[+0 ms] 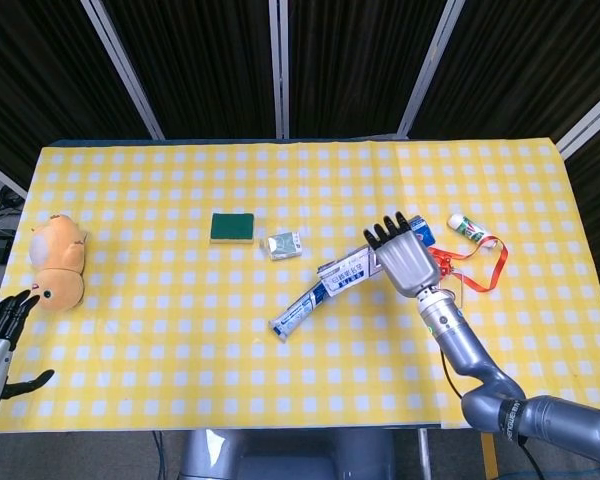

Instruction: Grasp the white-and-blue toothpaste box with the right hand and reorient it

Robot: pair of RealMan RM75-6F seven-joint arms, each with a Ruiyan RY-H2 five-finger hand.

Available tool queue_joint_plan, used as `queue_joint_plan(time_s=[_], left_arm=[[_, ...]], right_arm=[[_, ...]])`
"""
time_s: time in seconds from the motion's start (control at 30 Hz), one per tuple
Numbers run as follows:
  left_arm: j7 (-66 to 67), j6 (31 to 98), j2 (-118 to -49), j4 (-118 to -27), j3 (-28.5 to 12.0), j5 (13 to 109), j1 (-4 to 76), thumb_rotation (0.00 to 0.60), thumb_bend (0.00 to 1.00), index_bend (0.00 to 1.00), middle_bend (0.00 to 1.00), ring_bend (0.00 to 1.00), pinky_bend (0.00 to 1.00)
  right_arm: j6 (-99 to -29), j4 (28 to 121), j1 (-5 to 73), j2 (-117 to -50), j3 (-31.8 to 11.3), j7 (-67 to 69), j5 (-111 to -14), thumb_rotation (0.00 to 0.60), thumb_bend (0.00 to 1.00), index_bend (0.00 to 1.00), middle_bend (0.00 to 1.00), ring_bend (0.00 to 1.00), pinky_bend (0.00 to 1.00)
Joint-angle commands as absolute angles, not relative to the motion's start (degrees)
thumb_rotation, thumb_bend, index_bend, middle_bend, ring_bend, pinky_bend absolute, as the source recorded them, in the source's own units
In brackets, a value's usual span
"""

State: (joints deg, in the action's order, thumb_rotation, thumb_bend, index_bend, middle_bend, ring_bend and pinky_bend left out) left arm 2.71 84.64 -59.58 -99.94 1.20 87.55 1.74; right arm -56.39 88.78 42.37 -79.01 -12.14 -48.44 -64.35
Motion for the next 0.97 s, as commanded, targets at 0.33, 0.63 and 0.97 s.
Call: queue_joint_plan(time_s=[0.33, 0.63, 0.97], left_arm=[[1.5, 85.7, -59.0, -100.2, 1.4, 88.6, 1.3, 0.6, 0.0, 0.0, 0.0, 0.0, 0.0], [0.5, 86.5, -59.1, -100.0, 2.1, 90.7, 1.1, 0.6, 0.0, 0.0, 0.0, 0.0, 0.0], [0.5, 87.2, -58.9, -100.4, 2.6, 91.8, 0.8, 0.6, 0.0, 0.0, 0.0, 0.0, 0.0]], right_arm=[[-64.9, 107.5, 36.4, -66.2, -9.0, -46.6, -63.2, 0.6, 0.17, 0.0, 0.0, 0.0, 0.0], [-79.5, 100.0, 23.1, -61.8, -2.7, -20.9, -82.7, 0.6, 0.15, 0.0, 0.0, 0.0, 0.0], [-91.1, 83.8, 14.5, -67.2, 0.7, -8.9, -90.6, 0.6, 0.14, 0.0, 0.0, 0.0, 0.0]])
